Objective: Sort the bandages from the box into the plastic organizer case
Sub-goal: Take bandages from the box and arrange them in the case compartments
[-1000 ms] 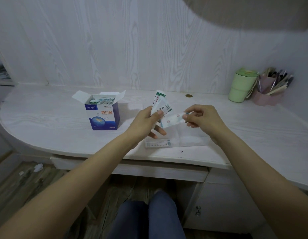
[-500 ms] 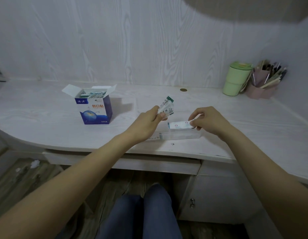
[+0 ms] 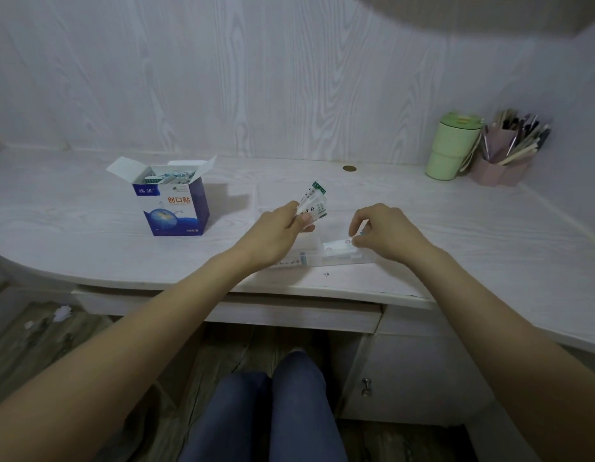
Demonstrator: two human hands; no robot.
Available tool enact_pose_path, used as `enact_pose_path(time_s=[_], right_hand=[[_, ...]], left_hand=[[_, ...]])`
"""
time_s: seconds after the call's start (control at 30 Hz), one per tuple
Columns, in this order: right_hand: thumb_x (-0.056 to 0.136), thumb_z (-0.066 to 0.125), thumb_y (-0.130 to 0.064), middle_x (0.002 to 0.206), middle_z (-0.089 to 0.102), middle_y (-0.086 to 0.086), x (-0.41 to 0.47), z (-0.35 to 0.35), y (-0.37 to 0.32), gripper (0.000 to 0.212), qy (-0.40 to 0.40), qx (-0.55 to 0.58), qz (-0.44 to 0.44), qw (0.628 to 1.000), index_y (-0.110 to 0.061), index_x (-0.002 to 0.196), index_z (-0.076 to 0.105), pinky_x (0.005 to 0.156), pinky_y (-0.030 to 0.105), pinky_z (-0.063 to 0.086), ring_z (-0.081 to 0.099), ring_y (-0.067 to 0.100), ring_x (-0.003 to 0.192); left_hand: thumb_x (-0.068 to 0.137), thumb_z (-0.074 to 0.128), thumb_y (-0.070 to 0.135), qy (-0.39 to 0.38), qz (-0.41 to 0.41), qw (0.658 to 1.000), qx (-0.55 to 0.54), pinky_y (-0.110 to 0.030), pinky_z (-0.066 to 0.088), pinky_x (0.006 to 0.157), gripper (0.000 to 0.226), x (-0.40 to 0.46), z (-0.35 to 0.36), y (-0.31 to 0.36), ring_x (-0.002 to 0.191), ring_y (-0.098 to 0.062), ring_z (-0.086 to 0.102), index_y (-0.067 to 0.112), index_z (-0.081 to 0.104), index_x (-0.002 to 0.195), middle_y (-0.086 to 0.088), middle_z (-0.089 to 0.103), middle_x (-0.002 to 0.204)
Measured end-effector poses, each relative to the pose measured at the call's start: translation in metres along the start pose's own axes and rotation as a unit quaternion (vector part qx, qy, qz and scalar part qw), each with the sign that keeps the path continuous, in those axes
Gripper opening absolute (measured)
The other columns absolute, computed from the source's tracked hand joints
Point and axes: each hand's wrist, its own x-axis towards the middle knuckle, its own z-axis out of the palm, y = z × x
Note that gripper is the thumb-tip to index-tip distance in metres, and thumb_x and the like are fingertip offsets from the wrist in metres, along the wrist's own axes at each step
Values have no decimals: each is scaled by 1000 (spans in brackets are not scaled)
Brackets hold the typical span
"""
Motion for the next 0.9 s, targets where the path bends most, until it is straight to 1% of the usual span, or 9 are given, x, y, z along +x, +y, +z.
enact_pose_path(time_s=[0.07, 0.2, 0.3, 0.4, 0.47, 0.6, 0.67, 0.77, 0.9], right_hand=[[84, 62, -13, 78, 47, -9, -1, 2, -2, 9, -3, -32, -13, 999, -22, 85, 62, 68, 30, 42, 51, 16, 82], [88, 50, -7, 84, 49, -6, -1, -1, -4, 24, -35, -80, -24, 996, -23, 92, 66, 60, 27, 36, 51, 17, 81], [89, 43, -2, 73, 48, -11, 3, 0, -2, 35, -60, -99, -22, 993, -25, 96, 69, 58, 27, 36, 49, 13, 70], [91, 43, -6, 66, 45, -12, 4, 0, -3, 34, -73, -103, -16, 992, -25, 95, 70, 54, 26, 35, 44, 8, 61], [92, 44, -11, 72, 52, -7, 3, -1, -4, 31, -80, -94, -18, 992, -25, 94, 71, 62, 29, 42, 51, 14, 66], [96, 46, -27, 104, 63, 2, 2, 1, -2, 23, -89, -80, -25, 992, -24, 100, 68, 84, 36, 48, 58, 22, 94], [97, 44, -41, 97, 61, 3, 0, 1, -4, 31, -102, -67, -19, 992, -18, 99, 65, 80, 35, 45, 56, 22, 91], [97, 36, -51, 76, 56, 3, -5, 2, -7, 51, -114, -60, -4, 992, -9, 80, 59, 69, 33, 38, 53, 23, 79], [99, 26, -52, 105, 64, 13, -11, 6, -13, 64, -94, -76, 17, 993, -3, 106, 67, 87, 38, 44, 56, 29, 100]], left_hand=[[102, 33, 33, 1, -3, 1000, 2, -38, 46, 81, 33, 0, 0, 0, 110, -10, 59, 5, 50, 104, -1, 63, 122], [103, 33, 32, 5, 0, 1000, 5, -37, 47, 80, 33, 1, 0, 1, 111, -9, 60, 4, 50, 104, -2, 62, 122], [103, 33, 31, 6, 2, 1000, 5, -34, 46, 78, 33, 1, 1, 1, 112, -9, 59, 3, 49, 102, -2, 62, 121], [103, 33, 32, 6, 2, 1000, 0, -37, 46, 79, 34, 1, 0, 0, 111, -9, 60, 2, 49, 101, -3, 62, 120], [103, 33, 32, 6, 2, 1000, 2, -37, 46, 78, 33, 1, 0, -1, 110, -9, 60, 3, 49, 98, -3, 63, 119], [103, 33, 32, 5, 4, 1000, 10, -37, 46, 79, 32, 2, 0, -1, 109, -10, 61, 4, 49, 98, -2, 62, 120], [103, 33, 32, 5, 6, 1000, 9, -39, 47, 80, 31, 2, 1, -1, 109, -11, 61, 6, 49, 100, -3, 62, 121], [103, 33, 33, 6, 5, 1000, 7, -39, 48, 80, 28, 2, 1, -2, 108, -13, 61, 10, 48, 97, -3, 62, 121], [103, 33, 33, 11, 2, 1000, -5, -35, 47, 78, 30, 0, 2, 0, 111, -11, 60, 8, 49, 102, -3, 60, 124]])
